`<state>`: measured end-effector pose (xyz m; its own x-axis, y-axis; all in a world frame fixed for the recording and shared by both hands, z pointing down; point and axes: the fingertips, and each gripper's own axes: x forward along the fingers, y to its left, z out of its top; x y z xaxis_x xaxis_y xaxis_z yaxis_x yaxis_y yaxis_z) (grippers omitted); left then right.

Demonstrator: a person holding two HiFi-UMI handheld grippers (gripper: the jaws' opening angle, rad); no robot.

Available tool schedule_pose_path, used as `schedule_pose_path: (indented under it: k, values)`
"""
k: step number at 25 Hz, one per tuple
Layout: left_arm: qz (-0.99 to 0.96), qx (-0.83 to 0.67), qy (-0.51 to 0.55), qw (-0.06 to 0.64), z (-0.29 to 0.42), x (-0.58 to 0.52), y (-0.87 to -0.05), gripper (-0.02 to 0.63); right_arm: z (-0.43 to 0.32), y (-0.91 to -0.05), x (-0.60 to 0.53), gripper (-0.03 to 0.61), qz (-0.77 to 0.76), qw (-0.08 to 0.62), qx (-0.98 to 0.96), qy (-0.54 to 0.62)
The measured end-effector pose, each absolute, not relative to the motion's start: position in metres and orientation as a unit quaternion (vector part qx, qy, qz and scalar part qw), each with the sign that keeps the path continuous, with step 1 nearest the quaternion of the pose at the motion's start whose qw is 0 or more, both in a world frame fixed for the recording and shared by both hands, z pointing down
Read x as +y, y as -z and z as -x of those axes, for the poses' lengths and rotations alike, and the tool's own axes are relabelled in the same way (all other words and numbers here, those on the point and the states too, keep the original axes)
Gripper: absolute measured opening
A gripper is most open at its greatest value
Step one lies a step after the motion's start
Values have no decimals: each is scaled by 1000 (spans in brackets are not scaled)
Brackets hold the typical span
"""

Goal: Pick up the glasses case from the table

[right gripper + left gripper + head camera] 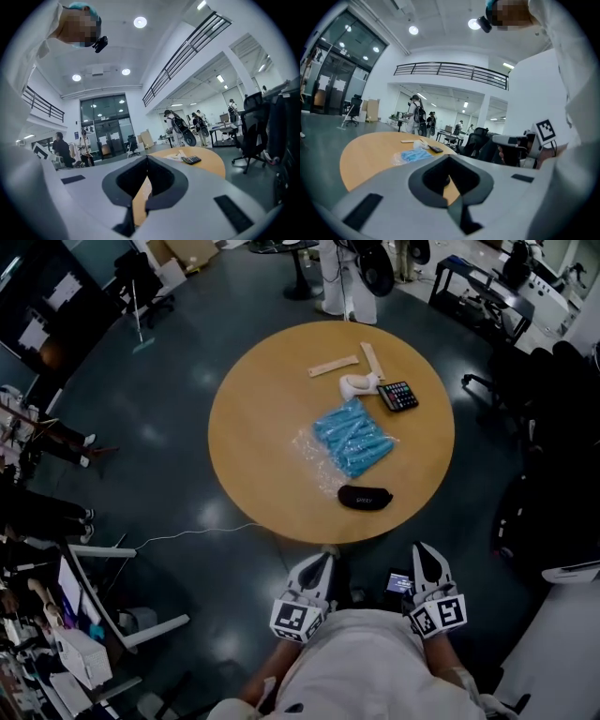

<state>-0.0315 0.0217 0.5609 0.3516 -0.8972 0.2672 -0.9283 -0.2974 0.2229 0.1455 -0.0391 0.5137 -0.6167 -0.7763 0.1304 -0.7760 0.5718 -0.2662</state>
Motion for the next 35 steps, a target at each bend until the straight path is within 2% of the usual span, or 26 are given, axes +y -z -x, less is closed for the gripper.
schedule_pose_path:
  k: [7, 15, 16, 18, 19, 20, 24, 25, 30, 35]
  values:
    - [-848, -497, -82, 162, 46, -67, -570, 7, -118, -493, -106, 15, 465, 2, 874, 140]
    - [-869, -412, -245, 122, 0, -108, -636, 8, -120, -489, -161, 15, 452, -3, 880, 145]
    - [-871, -391, -268, 132, -9, -112, -649, 39, -121, -488, -168, 15, 447, -2, 883, 144]
    - [-869, -345, -316, 163, -25, -121, -677, 196, -125, -489, -181, 15, 439, 1, 886, 145]
    - [-865, -326, -346, 163, -31, -126, -691, 214, -128, -491, -187, 15, 437, 2, 887, 148]
    - [-859, -308, -383, 145, -35, -133, -704, 228, -131, -493, -193, 15, 436, 4, 887, 151]
    - [-802, -187, -568, -17, -42, -156, -766, 287, -135, -503, -209, 15, 431, 11, 886, 172]
    - [-789, -147, -595, -36, -45, -157, -781, 303, -135, -506, -211, 15, 428, 11, 886, 176]
    - [-755, -9, -655, -8, -56, -140, -837, 337, -143, -519, -212, 15, 422, 6, 887, 185]
    - [-724, 46, -689, 5, -56, -126, -870, 357, -159, -526, -215, 15, 433, 7, 880, 195]
